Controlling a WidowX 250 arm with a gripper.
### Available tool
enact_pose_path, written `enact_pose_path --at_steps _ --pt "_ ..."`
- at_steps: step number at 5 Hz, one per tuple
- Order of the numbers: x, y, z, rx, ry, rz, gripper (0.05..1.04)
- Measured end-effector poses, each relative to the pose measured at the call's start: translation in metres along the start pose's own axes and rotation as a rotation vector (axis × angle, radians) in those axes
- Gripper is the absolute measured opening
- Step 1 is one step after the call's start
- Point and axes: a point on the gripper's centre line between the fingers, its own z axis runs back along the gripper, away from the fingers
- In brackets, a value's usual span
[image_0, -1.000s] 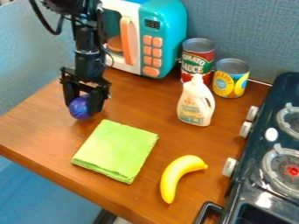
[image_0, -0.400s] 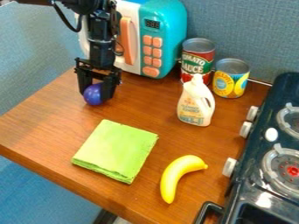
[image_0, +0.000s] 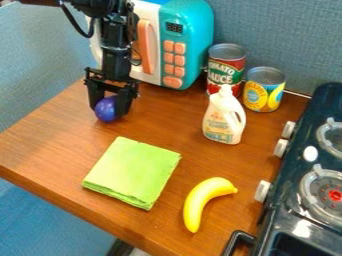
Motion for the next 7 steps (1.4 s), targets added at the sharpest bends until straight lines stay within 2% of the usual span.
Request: enact_pose_path --at_steps 1,2,3,4,5,6,7 --pt "-0.005 -0.005 -0.004 -0.034 -0.018 0.005 1.011" --pt "-0.003 -0.004 0.011 -0.076 -0.092 0.004 1.006" --pt "-0.005 0.004 0.019 -0.103 -0.120 0.001 1.001" --pt "-0.019 0.001 0.032 -0.099 -0.164 -0.027 1.001" --pt "-0.068 -0.011 0.058 -0.097 -0.243 -0.116 1.001" --pt "-0.122 -0.023 0.065 -0.081 -0.276 -0.160 1.001" --pt "-0.174 -0.040 0.054 -0.082 -0.289 -0.213 1.001"
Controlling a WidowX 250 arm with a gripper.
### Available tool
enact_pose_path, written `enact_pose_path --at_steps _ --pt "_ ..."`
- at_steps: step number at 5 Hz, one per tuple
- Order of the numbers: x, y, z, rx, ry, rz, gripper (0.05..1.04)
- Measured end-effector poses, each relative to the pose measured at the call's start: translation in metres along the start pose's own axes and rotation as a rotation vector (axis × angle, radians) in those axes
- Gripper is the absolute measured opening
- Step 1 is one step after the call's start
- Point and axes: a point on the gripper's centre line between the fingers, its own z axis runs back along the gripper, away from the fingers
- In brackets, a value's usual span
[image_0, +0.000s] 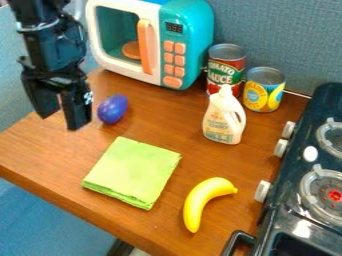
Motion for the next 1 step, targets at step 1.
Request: enact_pose_path --at_steps 1 --pt "-0.0182 -0.0085 -0.0059 0.020 -0.008 -0.007 1.001"
